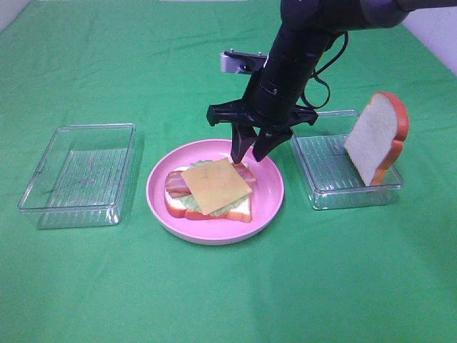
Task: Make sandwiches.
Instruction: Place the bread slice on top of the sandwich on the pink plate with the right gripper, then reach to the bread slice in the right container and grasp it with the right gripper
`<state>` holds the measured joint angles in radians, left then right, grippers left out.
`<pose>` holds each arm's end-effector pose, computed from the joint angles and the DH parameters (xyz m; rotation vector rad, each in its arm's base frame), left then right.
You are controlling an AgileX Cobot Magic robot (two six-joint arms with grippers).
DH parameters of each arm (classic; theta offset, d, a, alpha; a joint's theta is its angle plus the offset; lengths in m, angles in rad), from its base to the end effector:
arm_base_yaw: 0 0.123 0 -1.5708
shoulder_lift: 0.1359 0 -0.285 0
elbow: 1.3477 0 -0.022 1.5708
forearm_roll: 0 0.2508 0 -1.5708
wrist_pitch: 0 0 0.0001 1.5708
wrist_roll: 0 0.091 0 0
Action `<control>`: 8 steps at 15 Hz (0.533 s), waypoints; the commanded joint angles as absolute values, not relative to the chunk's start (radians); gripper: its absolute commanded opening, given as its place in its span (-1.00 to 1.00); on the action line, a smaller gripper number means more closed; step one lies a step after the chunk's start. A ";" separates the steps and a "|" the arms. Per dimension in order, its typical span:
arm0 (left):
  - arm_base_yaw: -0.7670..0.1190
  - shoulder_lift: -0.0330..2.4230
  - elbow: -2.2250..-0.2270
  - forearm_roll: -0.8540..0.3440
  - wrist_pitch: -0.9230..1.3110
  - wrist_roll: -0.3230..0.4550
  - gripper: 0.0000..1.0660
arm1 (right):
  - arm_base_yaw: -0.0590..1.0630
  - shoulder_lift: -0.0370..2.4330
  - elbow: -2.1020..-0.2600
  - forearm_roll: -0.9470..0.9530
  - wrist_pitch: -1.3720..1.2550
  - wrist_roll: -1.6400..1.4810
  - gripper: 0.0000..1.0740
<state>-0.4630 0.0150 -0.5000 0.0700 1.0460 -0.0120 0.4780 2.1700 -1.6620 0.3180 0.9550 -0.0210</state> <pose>0.0007 0.0058 0.2787 0.4563 1.9978 -0.2129 0.3872 0.2268 0.1661 -0.5037 2.9368 0.4707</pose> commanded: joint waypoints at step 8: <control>-0.465 0.009 -0.499 0.064 1.046 -0.016 0.39 | 0.382 1.911 -1.660 0.083 0.992 0.041 0.31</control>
<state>-0.4630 0.0150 -0.5000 0.0700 1.0460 -0.0120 0.3920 1.9240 -1.6620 0.0980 0.9790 0.0360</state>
